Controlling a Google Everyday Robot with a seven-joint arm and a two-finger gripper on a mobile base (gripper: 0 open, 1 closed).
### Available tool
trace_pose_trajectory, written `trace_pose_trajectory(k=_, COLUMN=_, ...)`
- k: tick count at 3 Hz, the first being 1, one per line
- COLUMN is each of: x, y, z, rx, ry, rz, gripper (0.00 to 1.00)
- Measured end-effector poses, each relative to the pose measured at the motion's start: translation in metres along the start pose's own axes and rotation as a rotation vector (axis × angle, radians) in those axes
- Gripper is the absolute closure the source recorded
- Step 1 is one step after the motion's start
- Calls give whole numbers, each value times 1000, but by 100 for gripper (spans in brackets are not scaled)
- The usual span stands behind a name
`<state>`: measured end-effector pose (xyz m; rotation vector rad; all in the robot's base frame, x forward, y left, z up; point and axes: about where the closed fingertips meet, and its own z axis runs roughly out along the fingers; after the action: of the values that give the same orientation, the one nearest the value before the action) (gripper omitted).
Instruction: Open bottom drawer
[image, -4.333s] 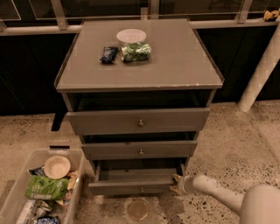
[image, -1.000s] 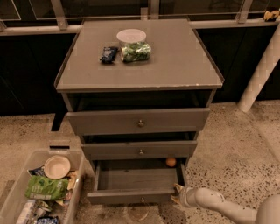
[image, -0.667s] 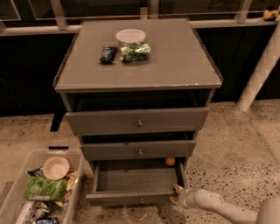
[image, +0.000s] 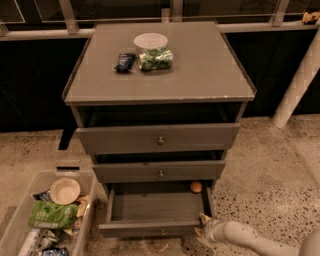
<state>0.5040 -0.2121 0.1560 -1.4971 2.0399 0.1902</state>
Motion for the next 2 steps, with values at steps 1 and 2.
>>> trace_pose_trajectory(k=1, x=-3, y=-1, z=-4, rx=0, ry=0, rz=0, gripper=100)
trace_pose_trajectory(k=2, x=6, y=14, z=-4, rx=2, ry=-5, rz=10, gripper=100)
